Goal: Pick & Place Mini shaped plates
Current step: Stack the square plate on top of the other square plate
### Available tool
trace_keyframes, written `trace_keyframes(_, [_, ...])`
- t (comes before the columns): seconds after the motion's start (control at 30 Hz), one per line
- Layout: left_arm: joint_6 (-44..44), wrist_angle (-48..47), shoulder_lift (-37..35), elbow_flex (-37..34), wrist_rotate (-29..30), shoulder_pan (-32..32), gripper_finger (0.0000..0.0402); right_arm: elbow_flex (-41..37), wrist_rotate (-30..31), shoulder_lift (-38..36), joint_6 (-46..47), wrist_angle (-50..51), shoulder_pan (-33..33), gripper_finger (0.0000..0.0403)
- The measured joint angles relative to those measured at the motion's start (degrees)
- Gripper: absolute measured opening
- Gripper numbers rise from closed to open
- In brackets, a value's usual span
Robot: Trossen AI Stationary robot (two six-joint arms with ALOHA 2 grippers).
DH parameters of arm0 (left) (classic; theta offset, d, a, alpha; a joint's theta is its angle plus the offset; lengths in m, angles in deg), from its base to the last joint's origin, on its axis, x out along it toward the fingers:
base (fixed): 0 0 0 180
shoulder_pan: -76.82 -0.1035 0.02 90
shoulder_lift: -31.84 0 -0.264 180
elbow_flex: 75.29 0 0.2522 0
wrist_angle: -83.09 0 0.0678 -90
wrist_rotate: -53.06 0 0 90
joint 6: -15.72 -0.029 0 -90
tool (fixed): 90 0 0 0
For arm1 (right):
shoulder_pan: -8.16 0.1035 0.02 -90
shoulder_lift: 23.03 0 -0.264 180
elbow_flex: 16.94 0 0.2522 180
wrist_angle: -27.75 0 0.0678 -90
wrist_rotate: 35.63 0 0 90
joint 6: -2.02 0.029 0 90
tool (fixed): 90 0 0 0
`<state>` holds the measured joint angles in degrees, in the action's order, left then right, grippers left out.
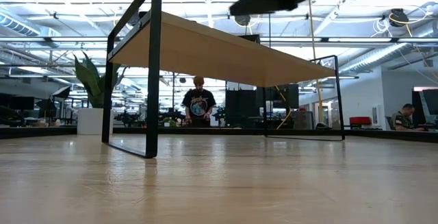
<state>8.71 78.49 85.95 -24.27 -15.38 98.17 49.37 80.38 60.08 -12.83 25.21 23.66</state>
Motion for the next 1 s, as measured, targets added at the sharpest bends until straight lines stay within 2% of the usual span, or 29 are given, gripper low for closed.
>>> trace_keyframes(0.17, [0.0, -0.3, 0.0, 0.0, 0.0, 0.0, 0.0152, 9.2, 7.1, 6.7, -8.0, 9.6, 1.3, 0.0265])
trace_keyframes(0.23, [0.0, -0.2, 0.0, 0.0, 0.0, 0.0, 0.0152, 12.0, 11.7, 9.6, -8.9, 12.6, 1.4, 0.0265])
trace_keyframes(0.3, [0.0, -0.2, 0.0, 0.0, 0.0, 0.0, 0.0152, 14.1, 13.6, 12.1, -9.4, 13.3, 1.1, 0.0265])
trace_keyframes(0.53, [0.0, -0.1, 0.0, 0.0, -0.1, 0.0, 0.0152, 17.9, 14.9, 16.9, -13.1, 14.5, 0.9, 0.0267])
trace_keyframes(0.77, [0.0, 0.0, 0.0, 0.0, 0.0, 0.0, 0.0152, 18.2, 14.8, 17.2, -13.6, 14.7, -0.4, 0.0265])
trace_keyframes(1.0, [0.0, 0.0, 0.0, 0.0, 0.0, 0.0, 0.0152, 18.2, 17.5, 17.2, -15.6, 15.9, -2.1, 0.0265])
